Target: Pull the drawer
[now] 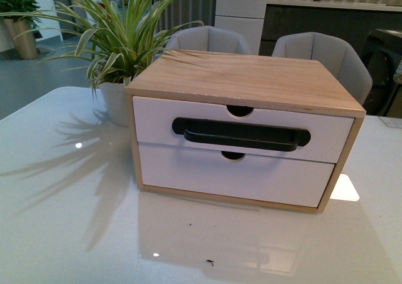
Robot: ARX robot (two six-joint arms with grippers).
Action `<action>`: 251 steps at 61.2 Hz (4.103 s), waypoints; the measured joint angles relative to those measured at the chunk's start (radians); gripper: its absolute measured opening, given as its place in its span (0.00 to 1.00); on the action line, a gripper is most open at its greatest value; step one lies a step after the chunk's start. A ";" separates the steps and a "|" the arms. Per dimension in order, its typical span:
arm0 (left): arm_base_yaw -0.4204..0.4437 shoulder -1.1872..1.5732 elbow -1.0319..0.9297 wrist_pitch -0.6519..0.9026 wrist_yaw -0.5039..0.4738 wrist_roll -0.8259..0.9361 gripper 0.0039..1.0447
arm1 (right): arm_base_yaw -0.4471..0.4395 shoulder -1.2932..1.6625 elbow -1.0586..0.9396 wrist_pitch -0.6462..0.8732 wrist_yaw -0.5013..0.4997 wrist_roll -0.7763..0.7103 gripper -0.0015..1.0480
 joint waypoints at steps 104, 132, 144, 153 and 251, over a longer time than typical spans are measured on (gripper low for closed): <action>-0.275 1.600 0.939 -0.034 0.658 0.970 0.93 | 0.067 1.306 0.763 -0.185 -0.348 -0.787 0.91; -0.350 1.767 1.102 -0.077 0.624 1.025 0.93 | 0.127 1.447 0.865 -0.179 -0.410 -0.858 0.91; -0.368 1.834 1.149 -0.082 0.583 1.062 0.93 | 0.133 1.485 0.896 -0.183 -0.428 -0.863 0.91; -0.377 1.880 1.175 -0.078 0.573 1.078 0.93 | 0.136 1.508 0.916 -0.191 -0.451 -0.864 0.91; -0.350 2.037 1.292 -0.060 0.568 1.130 0.93 | 0.202 1.824 1.094 -0.068 -0.517 -0.830 0.91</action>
